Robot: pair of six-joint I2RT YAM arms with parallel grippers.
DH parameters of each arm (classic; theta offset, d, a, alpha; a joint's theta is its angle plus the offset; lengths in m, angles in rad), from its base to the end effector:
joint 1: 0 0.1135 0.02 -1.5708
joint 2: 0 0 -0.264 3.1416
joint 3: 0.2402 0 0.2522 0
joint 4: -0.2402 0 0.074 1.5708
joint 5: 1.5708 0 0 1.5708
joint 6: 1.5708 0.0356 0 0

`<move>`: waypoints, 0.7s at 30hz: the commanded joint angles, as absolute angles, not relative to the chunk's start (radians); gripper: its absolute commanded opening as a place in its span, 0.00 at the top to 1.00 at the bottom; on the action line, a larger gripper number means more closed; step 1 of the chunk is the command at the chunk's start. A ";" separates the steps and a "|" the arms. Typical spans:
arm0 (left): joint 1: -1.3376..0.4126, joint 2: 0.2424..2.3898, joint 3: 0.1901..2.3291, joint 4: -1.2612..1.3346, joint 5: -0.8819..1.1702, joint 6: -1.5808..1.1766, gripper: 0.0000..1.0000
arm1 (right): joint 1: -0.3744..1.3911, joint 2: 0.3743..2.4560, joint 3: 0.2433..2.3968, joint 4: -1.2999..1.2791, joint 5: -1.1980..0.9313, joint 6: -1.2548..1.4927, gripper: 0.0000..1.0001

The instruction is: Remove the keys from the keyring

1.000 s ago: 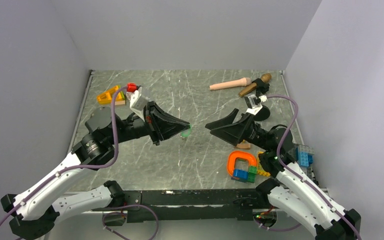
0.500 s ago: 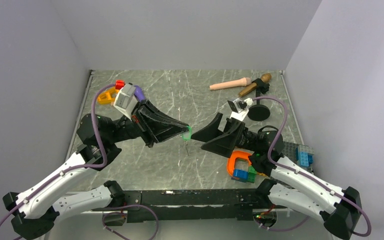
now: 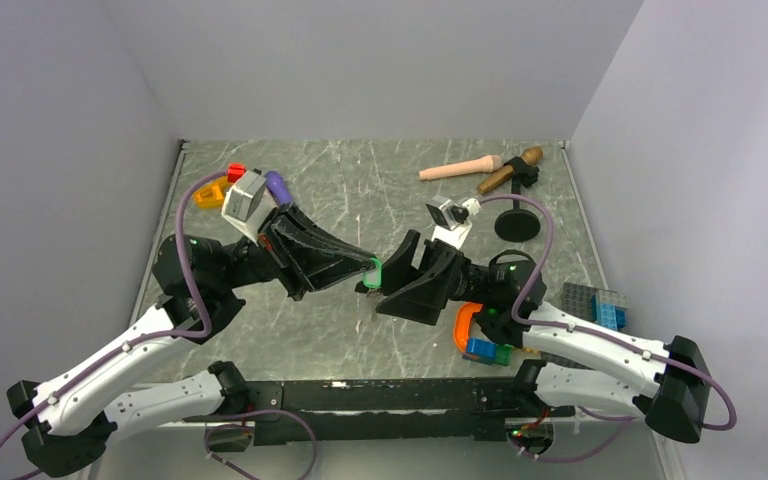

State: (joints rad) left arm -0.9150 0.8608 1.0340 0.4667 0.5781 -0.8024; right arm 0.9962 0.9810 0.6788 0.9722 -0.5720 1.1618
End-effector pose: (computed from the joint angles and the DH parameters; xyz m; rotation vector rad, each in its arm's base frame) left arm 0.0835 -0.1404 0.4770 0.6847 1.0207 -1.7995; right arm 0.0960 0.1837 0.3818 -0.5803 1.1608 2.1754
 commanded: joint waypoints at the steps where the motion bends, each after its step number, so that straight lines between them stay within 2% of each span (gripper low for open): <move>1: -0.926 0.834 1.024 0.506 0.566 -0.799 1.00 | 1.029 1.005 0.742 1.079 -0.544 1.118 0.34; 11: -0.933 0.802 1.013 0.491 0.541 -0.780 1.00 | 1.064 1.051 0.760 1.140 -0.538 1.115 0.67; 21: -0.938 0.777 0.997 0.473 0.514 -0.765 1.00 | 1.078 1.068 0.774 1.140 -0.530 1.108 0.74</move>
State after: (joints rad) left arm -0.9310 0.7940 1.0042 0.4618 0.5430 -0.7853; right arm 1.0710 1.0672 0.7273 1.0668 -0.5468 1.1286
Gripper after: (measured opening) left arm 0.020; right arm 0.270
